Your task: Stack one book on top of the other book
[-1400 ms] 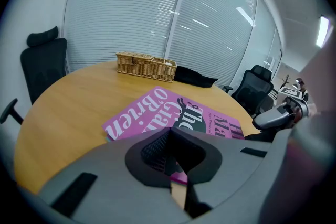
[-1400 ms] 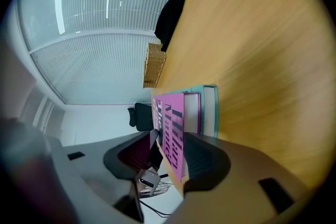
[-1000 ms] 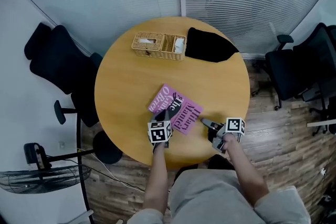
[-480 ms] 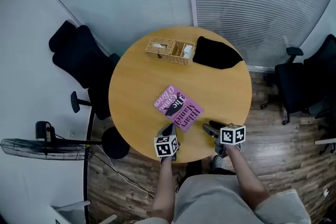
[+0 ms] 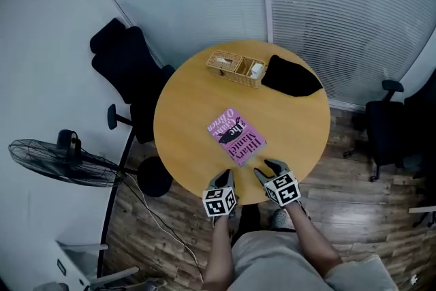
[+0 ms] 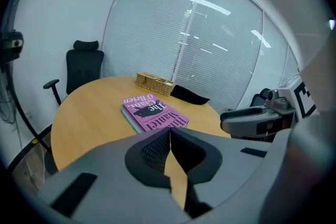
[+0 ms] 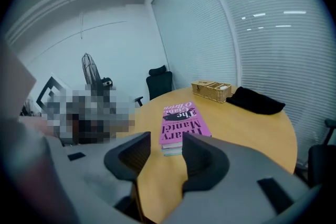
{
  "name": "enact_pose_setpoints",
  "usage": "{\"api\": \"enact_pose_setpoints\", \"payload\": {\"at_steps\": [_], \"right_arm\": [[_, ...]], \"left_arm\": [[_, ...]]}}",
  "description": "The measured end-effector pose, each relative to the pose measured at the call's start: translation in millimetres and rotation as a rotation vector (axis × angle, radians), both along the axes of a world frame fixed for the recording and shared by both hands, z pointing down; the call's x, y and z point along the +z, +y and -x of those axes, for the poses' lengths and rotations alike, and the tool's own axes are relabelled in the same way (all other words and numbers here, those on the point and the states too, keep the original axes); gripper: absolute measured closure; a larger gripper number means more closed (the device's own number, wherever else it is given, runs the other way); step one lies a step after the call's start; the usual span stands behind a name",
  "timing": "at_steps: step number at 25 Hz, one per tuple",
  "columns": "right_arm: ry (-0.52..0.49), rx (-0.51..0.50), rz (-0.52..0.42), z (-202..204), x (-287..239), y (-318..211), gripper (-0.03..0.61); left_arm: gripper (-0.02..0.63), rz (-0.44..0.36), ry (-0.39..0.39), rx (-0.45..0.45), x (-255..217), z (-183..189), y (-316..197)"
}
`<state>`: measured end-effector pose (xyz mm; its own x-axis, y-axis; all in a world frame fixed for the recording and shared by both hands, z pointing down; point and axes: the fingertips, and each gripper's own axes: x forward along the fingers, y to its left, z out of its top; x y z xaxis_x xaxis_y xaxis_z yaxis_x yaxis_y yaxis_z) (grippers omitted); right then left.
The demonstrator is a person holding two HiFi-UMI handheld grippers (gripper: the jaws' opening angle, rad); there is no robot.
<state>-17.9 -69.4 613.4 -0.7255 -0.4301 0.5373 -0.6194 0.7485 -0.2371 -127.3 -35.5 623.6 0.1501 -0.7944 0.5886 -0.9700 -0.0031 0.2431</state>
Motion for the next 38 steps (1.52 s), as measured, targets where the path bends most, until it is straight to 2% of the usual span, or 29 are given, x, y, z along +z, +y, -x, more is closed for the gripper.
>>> {"api": "enact_pose_setpoints", "payload": {"at_steps": [4,9,16,21,38], "right_arm": [[0.003,-0.022,-0.048,-3,-7,15,0.38],[-0.023,-0.011,-0.064,-14,-10,29,0.401],[-0.023,-0.04,-0.122,-9,-23,46,0.516],[-0.037,-0.023,-0.124,-19,-22,49,0.555],[-0.018,-0.004,-0.096,-28,-11,48,0.557]], "left_arm": [[0.584,-0.045,-0.007,-0.032,-14,-9,18],[0.584,-0.07,-0.047,-0.008,-21,-20,37],[0.584,-0.077,-0.069,0.012,-20,-25,49],[0.584,-0.083,-0.071,0.012,-20,-31,51],[0.584,-0.075,-0.116,0.002,-21,-23,63]]}}
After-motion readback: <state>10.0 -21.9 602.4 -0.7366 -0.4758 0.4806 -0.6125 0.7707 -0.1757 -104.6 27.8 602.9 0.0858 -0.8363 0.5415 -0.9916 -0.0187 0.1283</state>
